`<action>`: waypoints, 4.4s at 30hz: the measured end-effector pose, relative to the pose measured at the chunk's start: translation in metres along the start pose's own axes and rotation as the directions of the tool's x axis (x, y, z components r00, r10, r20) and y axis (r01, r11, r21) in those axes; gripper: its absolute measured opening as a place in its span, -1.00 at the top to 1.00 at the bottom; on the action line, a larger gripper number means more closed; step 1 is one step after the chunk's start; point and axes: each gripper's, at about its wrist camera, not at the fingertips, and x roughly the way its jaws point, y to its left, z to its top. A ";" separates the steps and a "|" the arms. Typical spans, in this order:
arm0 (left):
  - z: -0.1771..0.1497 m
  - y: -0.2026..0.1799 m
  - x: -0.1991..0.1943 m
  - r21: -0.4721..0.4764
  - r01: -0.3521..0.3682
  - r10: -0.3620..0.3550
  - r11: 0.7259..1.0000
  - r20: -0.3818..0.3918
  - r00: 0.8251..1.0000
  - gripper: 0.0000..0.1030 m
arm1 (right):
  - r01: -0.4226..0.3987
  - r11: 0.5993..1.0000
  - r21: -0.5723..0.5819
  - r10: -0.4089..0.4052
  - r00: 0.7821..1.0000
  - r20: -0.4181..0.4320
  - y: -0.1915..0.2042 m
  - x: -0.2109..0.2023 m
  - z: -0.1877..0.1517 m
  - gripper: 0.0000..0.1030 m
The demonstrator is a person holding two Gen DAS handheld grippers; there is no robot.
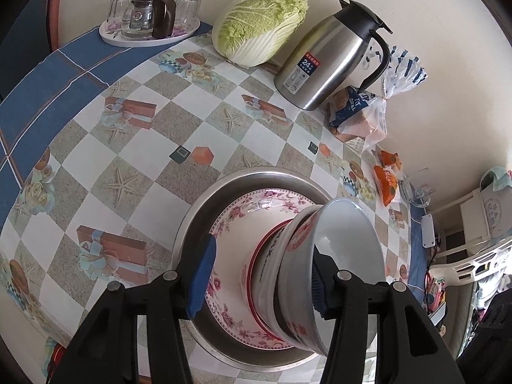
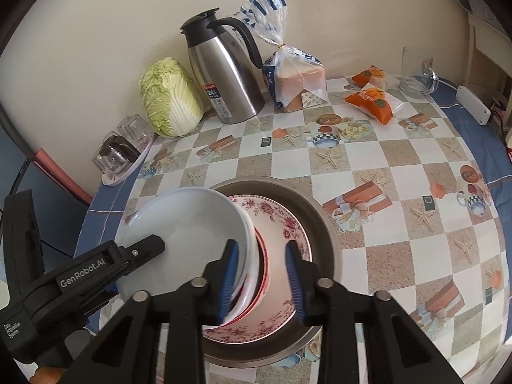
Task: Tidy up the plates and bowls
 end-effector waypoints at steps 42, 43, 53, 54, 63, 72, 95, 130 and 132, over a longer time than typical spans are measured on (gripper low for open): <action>-0.002 0.006 -0.041 0.113 -0.204 0.185 0.972 0.159 0.970 -0.88 | 0.071 0.993 -0.094 -0.061 0.993 0.106 0.005 -0.024 -0.008 -1.00; -0.003 0.006 -0.043 0.121 -0.213 0.192 0.970 0.166 0.967 -0.88 | 0.071 0.993 -0.099 -0.060 0.992 0.110 0.005 -0.026 -0.009 -1.00; -0.022 0.011 -0.059 0.175 -0.218 0.178 0.960 0.222 0.959 -0.88 | 0.069 0.990 -0.123 -0.051 0.989 0.138 0.005 -0.040 -0.037 -1.00; -0.024 0.012 -0.059 0.181 -0.217 0.176 0.959 0.221 0.959 -0.88 | 0.073 0.989 -0.127 -0.055 0.989 0.140 0.005 -0.041 -0.040 -1.00; -0.046 0.025 -0.062 0.196 -0.306 0.256 0.932 0.243 0.936 -0.88 | 0.103 0.981 -0.166 -0.085 0.990 0.114 0.004 -0.038 -0.066 -1.00; -0.064 0.038 -0.039 0.299 -0.352 0.312 0.887 0.174 0.934 -0.88 | 0.158 0.972 -0.176 -0.155 0.988 0.027 -0.009 -0.017 -0.078 -1.00; -0.072 0.036 -0.005 0.378 -0.354 0.361 0.855 0.056 0.931 -0.88 | 0.184 0.967 -0.178 -0.194 0.980 -0.037 -0.021 0.002 -0.078 -1.00; -0.072 0.035 -0.006 0.365 -0.330 0.338 0.871 0.046 0.940 -0.88 | 0.187 0.963 -0.192 -0.201 0.978 -0.057 -0.020 0.005 -0.079 -1.00; -0.072 0.035 -0.006 0.364 -0.331 0.338 0.871 0.046 0.940 -0.88 | 0.187 0.963 -0.193 -0.202 0.978 -0.058 -0.021 0.005 -0.079 -1.00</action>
